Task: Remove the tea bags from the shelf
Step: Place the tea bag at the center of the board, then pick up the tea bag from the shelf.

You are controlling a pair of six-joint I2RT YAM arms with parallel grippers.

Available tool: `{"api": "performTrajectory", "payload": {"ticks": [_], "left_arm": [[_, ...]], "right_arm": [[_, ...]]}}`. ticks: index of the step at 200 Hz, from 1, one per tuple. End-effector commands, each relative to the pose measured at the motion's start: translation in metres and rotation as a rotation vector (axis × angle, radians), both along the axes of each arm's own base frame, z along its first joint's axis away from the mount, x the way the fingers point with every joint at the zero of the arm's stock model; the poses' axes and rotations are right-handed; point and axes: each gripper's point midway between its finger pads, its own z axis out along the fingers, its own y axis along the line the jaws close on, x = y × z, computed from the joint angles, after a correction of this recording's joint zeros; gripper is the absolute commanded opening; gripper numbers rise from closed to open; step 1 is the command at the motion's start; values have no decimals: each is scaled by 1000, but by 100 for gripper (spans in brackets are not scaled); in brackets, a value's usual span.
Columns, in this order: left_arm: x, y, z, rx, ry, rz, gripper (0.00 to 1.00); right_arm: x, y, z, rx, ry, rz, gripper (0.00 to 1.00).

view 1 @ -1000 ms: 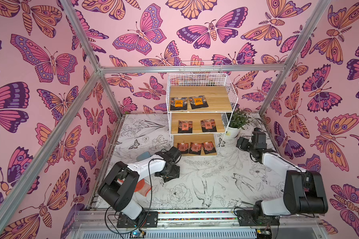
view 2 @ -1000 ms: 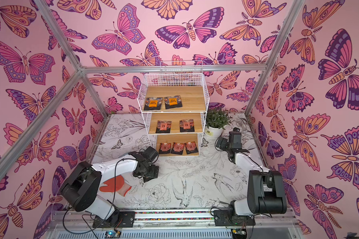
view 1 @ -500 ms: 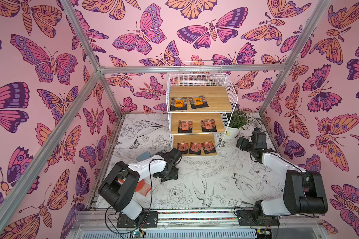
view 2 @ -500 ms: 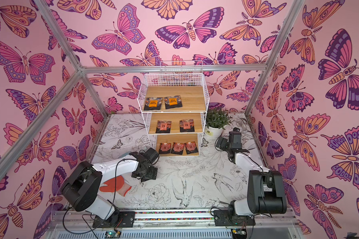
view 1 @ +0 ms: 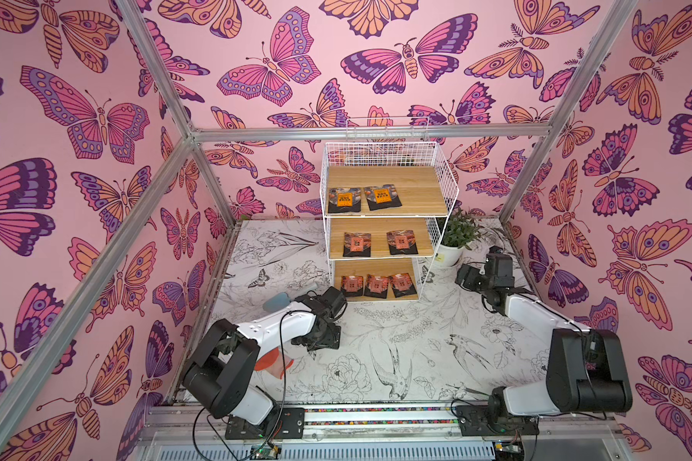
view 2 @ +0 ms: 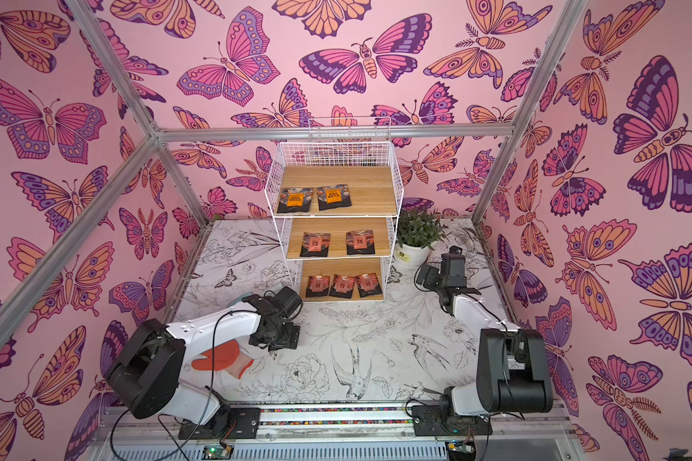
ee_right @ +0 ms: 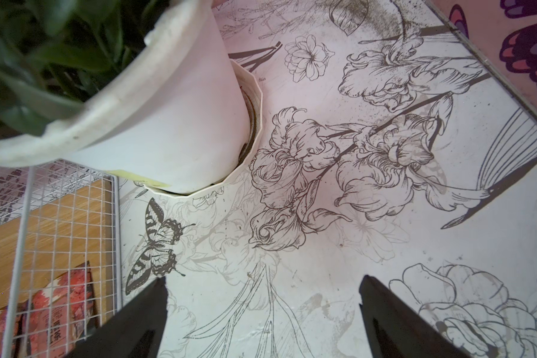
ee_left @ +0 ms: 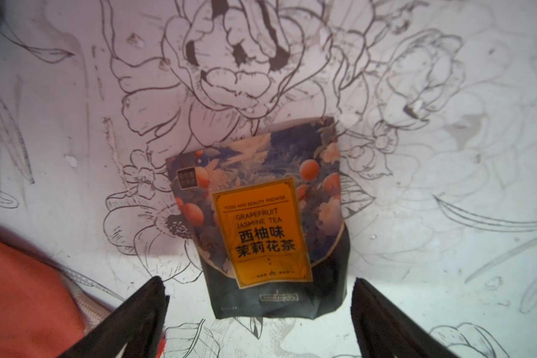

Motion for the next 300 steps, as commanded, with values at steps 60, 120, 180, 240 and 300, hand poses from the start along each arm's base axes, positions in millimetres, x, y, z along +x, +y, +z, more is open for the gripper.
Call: {"api": "performTrajectory", "payload": {"ticks": [60,120,180,240,300], "left_arm": [[6,-11,54,-145,-102,29,97],[14,0,84,-195,-179,50,97],[21,9,95,-241,-211,80,98],[24,11,95,-273,-220,89,98],[30,7,90,-313,-226,101,98]], "right_arm": [[-43,0,68,-189,-84,-46,100],[-101,44,115,-242,-189,30,100],[-163,166,180,-347,-396,403,98],[-183,282,264,-260,-460,686,100],[-168,310,341,-271,-569,671,99]]}}
